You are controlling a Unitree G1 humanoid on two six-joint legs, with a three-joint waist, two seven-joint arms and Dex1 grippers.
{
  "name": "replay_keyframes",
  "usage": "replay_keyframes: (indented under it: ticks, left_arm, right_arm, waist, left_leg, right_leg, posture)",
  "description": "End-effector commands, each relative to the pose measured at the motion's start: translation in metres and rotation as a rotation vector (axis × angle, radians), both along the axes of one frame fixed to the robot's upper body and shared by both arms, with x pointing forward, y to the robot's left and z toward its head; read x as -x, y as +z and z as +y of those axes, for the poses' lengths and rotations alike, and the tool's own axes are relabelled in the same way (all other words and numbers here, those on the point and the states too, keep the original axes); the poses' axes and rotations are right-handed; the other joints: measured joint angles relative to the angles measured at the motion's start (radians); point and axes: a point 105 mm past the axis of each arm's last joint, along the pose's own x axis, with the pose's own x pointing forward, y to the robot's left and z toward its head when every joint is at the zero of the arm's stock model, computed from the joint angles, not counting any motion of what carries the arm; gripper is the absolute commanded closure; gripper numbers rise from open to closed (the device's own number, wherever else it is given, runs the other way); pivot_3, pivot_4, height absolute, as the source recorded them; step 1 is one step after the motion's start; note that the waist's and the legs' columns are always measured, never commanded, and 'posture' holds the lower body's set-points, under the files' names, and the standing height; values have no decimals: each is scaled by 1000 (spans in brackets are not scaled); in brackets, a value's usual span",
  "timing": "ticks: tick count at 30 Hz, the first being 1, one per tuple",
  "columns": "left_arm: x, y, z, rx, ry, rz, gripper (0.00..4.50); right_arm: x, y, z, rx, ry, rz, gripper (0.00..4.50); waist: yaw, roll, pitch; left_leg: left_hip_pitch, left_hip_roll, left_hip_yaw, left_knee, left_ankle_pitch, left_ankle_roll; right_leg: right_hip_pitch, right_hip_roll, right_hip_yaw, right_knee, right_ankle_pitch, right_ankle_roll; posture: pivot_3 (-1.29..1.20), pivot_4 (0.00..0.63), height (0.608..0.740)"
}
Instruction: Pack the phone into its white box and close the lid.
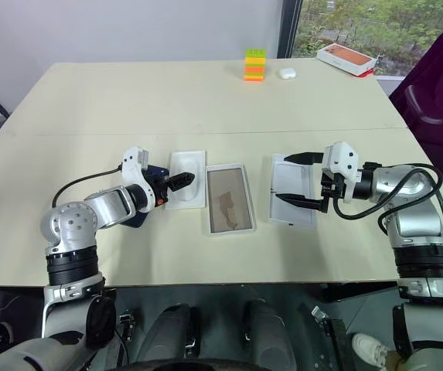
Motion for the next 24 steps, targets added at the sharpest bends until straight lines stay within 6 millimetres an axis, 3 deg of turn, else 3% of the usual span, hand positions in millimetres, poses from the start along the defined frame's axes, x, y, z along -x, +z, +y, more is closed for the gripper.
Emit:
replay_keyframes:
  ticks: [1,4,7,18,21,22,24]
  left_arm:
    - [0,-5,0,20,8,15,278]
    - [1,-7,-1,31,8,23,1356]
    - [2,-10,1,14,8,34,2870]
    - [5,-20,5,14,11,74,2870]
    - [6,-23,5,0,6,86,3709]
    - [7,-24,5,1,4,91,4199]
    - [7,-25,6,-5,5,93,4450]
  right_arm:
    - [-1,12,1,-5,3,-60,0]
    - [0,12,0,-4,-1,-63,0]
    - [0,12,0,-5,-3,-64,0]
    - [1,12,-1,-4,-7,-66,0]
    - [0,13,-1,-5,-6,-68,0]
    - [0,13,-1,-5,-6,-69,0]
    - [0,13,-1,-2,-7,-70,0]
  waist:
    - [0,0,0]
    - [0,0,0]
    - [0,0,0]
    - [-1,0,0]
    - [-1,0,0]
    - [-1,0,0]
    - [0,0,0]
  left_leg:
    - [0,0,0,0,0,0]
    - [0,0,0,0,0,0]
    - [0,0,0,0,0,0]
    - [0,0,0,0,0,0]
    - [0,0,0,0,0,0]
    - [0,0,0,0,0,0]
    - [0,0,0,0,0,0]
  right_leg:
    - [0,0,0,0,0,0]
    - [0,0,0,0,0,0]
    - [0,0,0,0,0,0]
    - [0,0,0,-1,0,0]
    - [0,0,0,-1,0,0]
    - [0,0,0,-1,0,0]
    - [0,0,0,-1,0,0]
  posture:
    - [0,150,740]
    - [0,150,740]
    - [0,150,740]
    - [0,150,740]
    - [0,150,740]
    - [0,150,740]
    - [0,150,740]
